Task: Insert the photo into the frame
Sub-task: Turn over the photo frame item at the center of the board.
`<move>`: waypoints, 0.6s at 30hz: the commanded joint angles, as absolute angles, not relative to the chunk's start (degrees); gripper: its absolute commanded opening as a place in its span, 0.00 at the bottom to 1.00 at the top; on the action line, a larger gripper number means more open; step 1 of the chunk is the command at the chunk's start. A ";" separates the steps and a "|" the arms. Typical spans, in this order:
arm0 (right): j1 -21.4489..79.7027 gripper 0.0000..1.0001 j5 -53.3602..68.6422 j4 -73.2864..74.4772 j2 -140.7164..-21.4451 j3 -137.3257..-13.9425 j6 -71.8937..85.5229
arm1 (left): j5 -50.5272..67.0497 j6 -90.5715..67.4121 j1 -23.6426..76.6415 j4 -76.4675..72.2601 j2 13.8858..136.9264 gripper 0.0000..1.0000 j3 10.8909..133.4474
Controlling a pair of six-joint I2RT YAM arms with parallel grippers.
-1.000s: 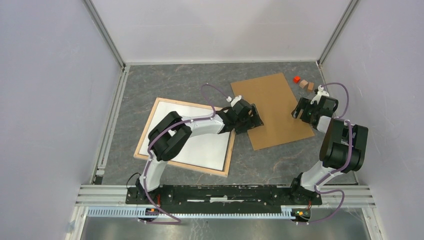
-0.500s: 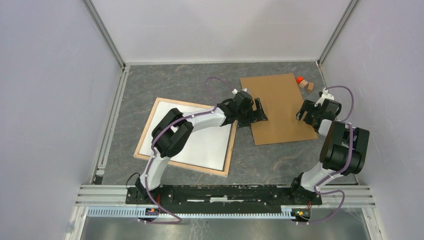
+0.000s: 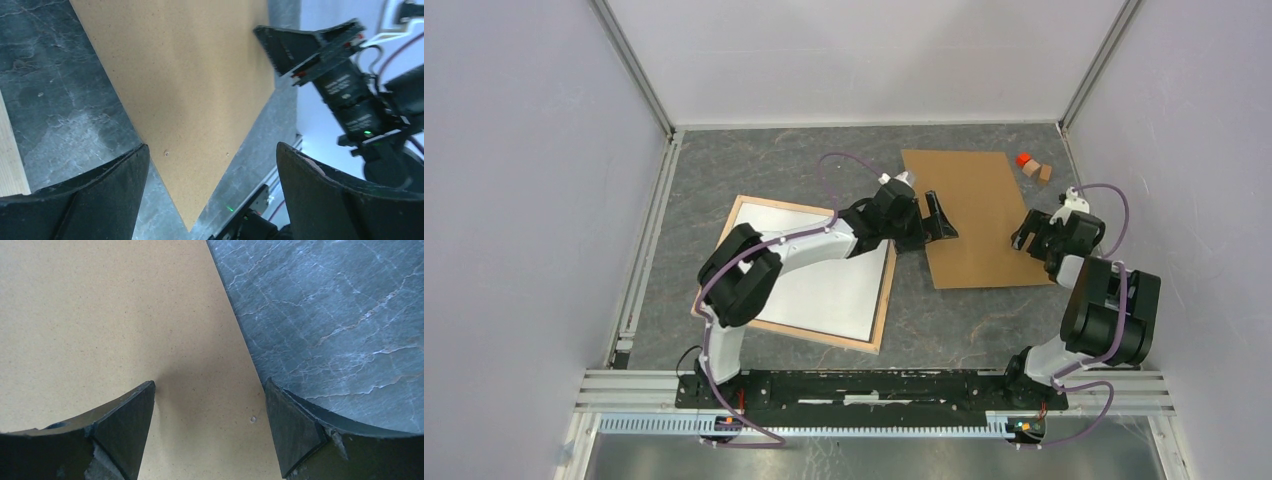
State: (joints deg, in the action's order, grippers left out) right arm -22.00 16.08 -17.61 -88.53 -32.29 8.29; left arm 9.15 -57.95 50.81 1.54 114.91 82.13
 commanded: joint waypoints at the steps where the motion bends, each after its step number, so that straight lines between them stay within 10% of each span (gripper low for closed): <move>1: -19.19 0.84 30.08 -6.58 -88.64 -27.34 14.04 | 13.19 -63.69 52.82 -15.09 107.96 1.00 79.29; 18: -10.82 0.84 29.62 -9.23 -84.99 -20.71 13.85 | 6.81 -68.51 50.22 -23.97 95.96 1.00 51.47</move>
